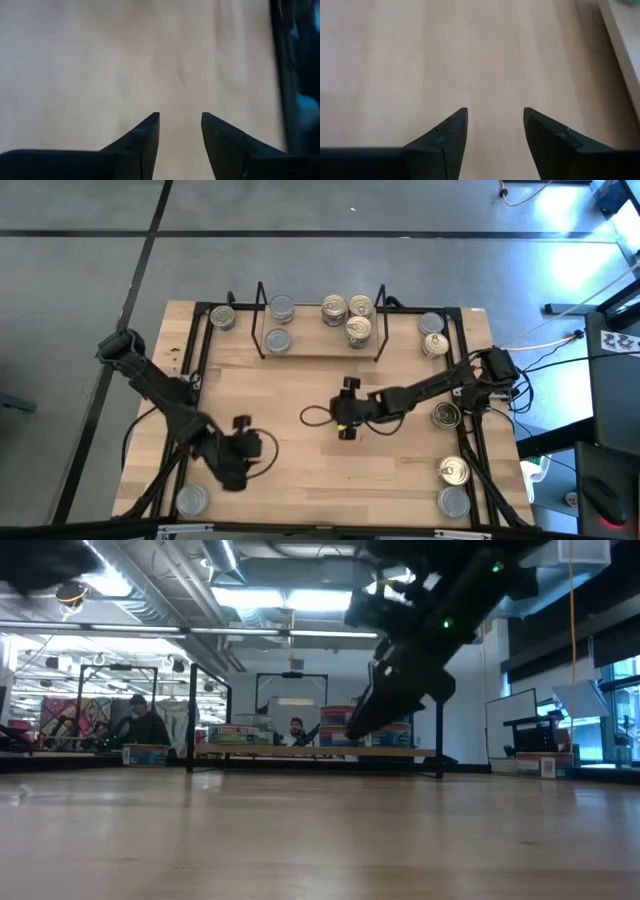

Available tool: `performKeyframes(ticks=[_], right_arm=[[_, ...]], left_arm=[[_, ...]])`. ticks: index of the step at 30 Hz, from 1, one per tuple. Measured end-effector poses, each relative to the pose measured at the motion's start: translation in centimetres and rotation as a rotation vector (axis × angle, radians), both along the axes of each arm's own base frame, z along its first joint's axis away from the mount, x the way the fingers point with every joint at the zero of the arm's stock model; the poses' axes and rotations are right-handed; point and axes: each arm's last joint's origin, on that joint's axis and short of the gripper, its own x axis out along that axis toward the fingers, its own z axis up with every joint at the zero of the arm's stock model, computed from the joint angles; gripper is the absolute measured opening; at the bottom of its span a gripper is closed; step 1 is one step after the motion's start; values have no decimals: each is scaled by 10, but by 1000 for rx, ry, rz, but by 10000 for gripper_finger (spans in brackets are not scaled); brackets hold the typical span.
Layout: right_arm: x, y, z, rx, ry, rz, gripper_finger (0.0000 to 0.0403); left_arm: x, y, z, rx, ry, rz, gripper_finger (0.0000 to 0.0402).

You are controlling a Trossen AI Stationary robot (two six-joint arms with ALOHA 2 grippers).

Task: Stack canned seafood by type on shelf
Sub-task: Stack the green and white tuna can on top of the green and white tuna can on the shelf

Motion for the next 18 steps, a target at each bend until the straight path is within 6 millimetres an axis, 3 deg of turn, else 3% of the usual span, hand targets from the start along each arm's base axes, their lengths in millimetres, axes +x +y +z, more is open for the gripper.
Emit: performKeyframes(ticks=[7, 13, 18], right_arm=[[5, 24, 4, 60, -135, 34, 190], [8, 33, 8, 127, -215, 13, 190], [8, 35, 9, 184, -236, 2, 190]], left_arm=[[-50, -47, -14, -293, 367, 120, 124], [-92, -82, -33, -304, 495, 180, 109], [-106, -100, -56, -246, 519, 131, 93]])
